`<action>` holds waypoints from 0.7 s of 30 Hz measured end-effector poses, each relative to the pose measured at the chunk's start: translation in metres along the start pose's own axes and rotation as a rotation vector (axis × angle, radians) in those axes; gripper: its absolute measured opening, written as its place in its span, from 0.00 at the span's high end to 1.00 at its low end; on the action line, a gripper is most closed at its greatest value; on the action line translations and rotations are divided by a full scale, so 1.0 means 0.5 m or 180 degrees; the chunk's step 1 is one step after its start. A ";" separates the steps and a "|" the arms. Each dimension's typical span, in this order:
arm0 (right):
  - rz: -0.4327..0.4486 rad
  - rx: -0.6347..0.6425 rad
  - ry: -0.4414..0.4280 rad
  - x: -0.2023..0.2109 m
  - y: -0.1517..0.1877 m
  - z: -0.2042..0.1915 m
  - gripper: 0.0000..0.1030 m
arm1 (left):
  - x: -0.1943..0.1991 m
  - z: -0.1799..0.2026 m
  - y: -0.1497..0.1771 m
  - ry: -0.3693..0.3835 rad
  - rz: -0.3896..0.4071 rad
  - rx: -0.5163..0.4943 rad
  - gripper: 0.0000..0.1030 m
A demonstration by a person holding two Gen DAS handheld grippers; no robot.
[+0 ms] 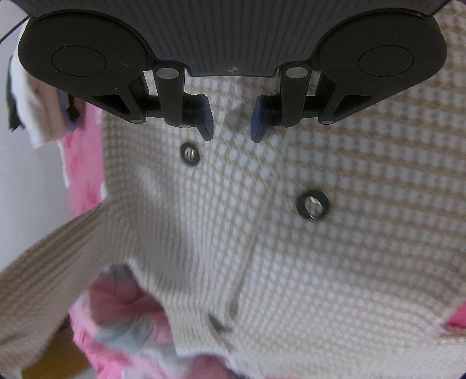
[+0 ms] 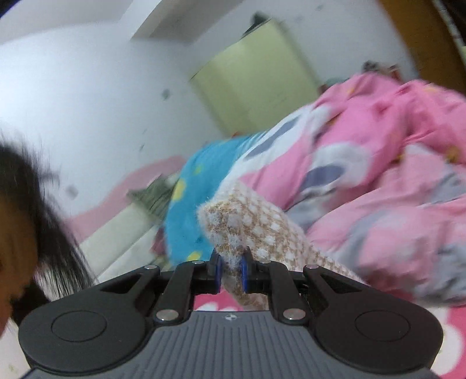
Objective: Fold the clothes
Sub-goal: 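Grasp the cardigan hem with the right tool and fold it toward the collar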
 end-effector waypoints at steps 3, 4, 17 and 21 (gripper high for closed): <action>-0.0220 0.0025 -0.0217 -0.091 0.062 -0.070 0.87 | 0.058 -0.031 -0.012 0.0089 0.0183 0.0293 0.73; -0.0295 0.0036 -0.0282 -0.121 0.084 -0.092 0.87 | 0.078 -0.044 -0.014 0.0088 0.0239 0.0371 0.73; -0.2104 0.0631 0.0167 -0.450 0.685 -0.152 0.79 | 0.221 -0.220 0.021 -0.0288 0.0397 0.0784 0.71; -0.1785 0.0439 0.0299 -0.366 0.621 -0.124 0.69 | 0.234 -0.227 -0.009 -0.0337 0.0418 0.0681 0.69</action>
Point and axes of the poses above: each gripper's, at about its wrist camera, not at the fingertips, and x roughly against the way its jaws point, z to its right, y to its underside, the point moved 10 cm from there along -x, roughly the way its jaws point, and after that the axes turned 1 degree about -x, right-handed, at the moved point
